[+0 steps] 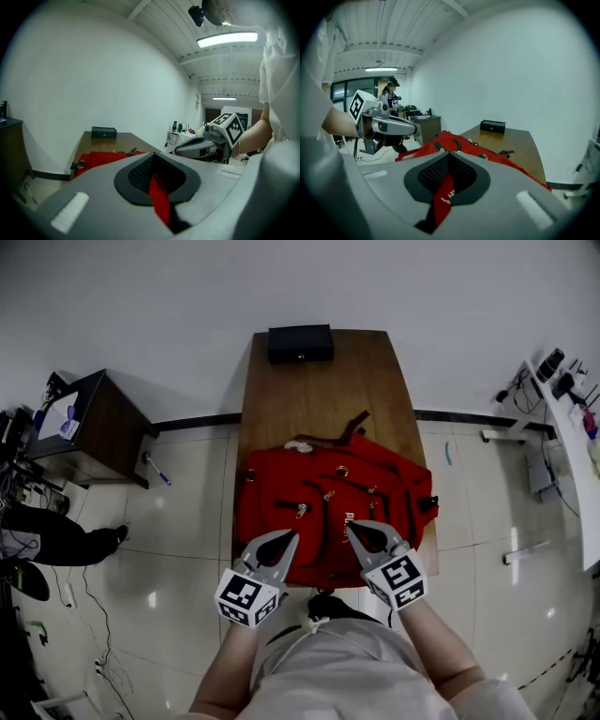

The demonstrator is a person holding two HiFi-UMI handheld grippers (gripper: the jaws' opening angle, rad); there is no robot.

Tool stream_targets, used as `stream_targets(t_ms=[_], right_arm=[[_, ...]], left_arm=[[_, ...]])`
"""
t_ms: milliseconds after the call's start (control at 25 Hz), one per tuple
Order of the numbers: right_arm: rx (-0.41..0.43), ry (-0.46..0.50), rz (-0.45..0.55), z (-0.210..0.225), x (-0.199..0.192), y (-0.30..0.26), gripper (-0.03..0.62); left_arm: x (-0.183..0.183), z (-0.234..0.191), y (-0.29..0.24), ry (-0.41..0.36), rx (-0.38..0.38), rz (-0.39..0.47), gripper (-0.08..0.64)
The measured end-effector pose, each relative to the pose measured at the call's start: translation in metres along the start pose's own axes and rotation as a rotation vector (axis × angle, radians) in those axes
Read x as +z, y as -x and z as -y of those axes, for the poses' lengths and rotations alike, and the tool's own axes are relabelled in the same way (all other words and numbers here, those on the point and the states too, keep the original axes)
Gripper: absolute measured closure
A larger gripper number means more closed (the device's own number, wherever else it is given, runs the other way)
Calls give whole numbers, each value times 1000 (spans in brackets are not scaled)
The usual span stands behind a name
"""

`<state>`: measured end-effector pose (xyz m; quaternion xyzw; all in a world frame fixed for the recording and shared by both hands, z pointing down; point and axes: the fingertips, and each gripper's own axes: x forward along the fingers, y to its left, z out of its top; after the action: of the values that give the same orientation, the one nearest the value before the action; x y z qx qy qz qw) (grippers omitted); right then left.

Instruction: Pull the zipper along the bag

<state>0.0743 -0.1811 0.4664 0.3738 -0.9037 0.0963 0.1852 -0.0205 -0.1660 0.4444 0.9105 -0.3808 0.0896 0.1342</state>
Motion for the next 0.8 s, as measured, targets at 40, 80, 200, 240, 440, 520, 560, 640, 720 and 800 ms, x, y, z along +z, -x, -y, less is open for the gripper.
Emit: stream_targets(t_ms=[40, 80, 200, 240, 440, 520, 560, 640, 720, 800], right_arm=[[9, 7, -5, 7, 1, -8, 586], [21, 16, -11, 14, 1, -16, 586], [69, 64, -46, 28, -2, -37, 584], [82, 84, -62, 31, -4, -44, 578], [125, 167, -129, 44, -16, -78, 503], [152, 185, -149, 44, -21, -87, 471], [168, 192, -158, 44, -23, -90, 452], [195, 200, -161, 45, -25, -94, 443], [224, 206, -154, 45, -24, -97, 418], [273, 225, -154, 44, -23, -100, 408]], left_arm=[[-1, -5, -9, -7, -3, -13, 552], [-1, -9, -17, -12, -6, -23, 552], [-4, -16, -40, -18, -20, -47, 552], [-5, -18, -47, -19, -23, -57, 552], [-17, -34, -75, -18, -29, -121, 552], [-22, -41, -83, -2, -24, -145, 552], [-24, -43, -86, 7, -21, -154, 552], [-26, -46, -91, 21, -21, -166, 552], [-28, -48, -95, 28, -27, -179, 552], [-30, -49, -100, 31, -35, -196, 552]])
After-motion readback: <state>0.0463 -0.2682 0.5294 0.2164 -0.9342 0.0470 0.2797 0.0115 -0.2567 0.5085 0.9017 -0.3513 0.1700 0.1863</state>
